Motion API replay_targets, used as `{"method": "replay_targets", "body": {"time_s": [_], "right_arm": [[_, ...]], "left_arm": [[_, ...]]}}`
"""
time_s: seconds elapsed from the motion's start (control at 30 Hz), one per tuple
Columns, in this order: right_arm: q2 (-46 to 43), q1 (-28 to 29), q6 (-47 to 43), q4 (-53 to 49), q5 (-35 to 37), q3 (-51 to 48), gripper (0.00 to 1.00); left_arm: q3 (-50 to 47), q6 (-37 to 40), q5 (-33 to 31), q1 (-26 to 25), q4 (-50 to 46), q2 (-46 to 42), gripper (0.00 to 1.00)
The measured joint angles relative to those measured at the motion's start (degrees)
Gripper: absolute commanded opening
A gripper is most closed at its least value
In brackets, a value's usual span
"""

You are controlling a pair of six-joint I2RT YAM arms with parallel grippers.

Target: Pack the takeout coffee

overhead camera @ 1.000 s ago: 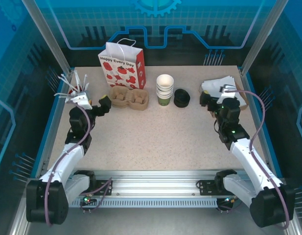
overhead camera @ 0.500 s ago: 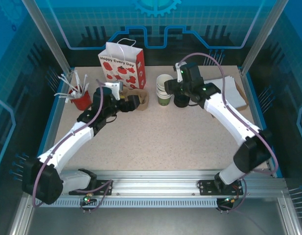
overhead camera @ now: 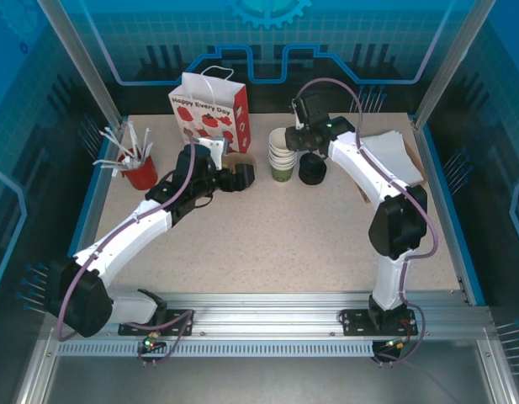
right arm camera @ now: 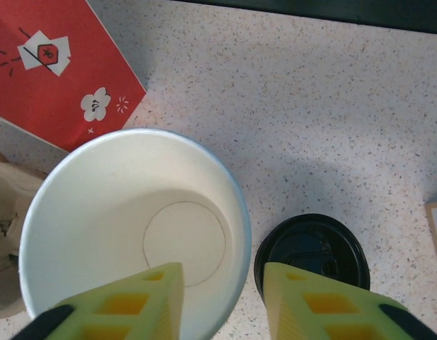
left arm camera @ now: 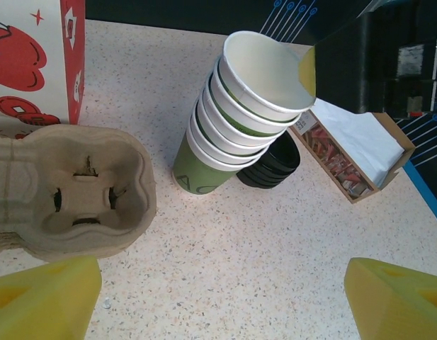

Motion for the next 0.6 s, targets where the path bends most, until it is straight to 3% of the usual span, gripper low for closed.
{"method": "replay_targets", "body": {"time_s": [0.6], "right_arm": [[4.44,-0.37,0.02,-1.97,1.09,4.79,0.13]], "left_arm": [[-0.02,0.94,-1.29,-0.11,-0.26,-0.04,0.91]]}}
